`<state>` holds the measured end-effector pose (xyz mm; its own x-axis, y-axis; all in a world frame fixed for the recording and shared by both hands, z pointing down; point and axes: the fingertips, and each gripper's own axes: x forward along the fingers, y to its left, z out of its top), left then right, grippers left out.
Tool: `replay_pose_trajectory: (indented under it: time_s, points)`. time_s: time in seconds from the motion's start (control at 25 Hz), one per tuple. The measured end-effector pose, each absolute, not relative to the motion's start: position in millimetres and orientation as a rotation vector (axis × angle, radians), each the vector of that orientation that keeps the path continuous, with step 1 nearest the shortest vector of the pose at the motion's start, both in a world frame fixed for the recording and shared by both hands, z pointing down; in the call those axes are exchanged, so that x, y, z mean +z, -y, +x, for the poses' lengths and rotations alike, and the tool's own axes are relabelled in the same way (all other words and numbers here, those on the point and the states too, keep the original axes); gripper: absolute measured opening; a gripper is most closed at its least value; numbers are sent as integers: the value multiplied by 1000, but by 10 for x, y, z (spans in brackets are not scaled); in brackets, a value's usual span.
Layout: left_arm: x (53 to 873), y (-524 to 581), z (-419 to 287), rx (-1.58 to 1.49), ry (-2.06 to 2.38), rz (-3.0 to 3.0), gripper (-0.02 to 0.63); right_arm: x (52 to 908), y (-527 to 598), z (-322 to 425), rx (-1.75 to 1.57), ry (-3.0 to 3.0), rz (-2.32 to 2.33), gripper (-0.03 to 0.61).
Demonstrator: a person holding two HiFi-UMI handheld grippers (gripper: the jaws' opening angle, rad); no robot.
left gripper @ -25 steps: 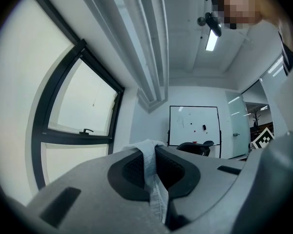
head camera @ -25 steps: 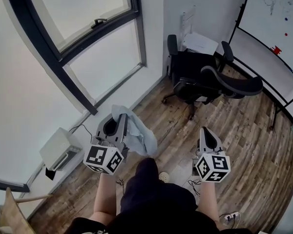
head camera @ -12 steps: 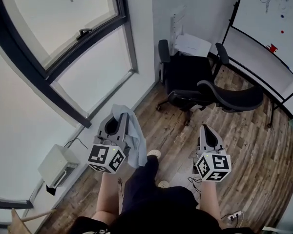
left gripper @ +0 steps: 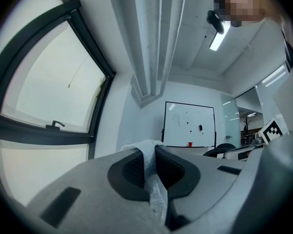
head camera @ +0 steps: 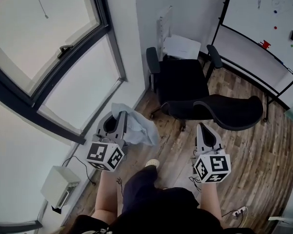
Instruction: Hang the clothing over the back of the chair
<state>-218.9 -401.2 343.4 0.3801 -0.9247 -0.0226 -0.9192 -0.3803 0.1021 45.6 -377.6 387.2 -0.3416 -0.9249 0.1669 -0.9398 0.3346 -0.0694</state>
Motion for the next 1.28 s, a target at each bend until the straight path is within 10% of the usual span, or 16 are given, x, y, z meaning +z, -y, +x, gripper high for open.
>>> replay_pose_trajectory:
  time_s: [1.28]
  points:
    - [2947,6655,-1399,-97,1248,2912,21,3837,4503,589,310,2282,2021,0]
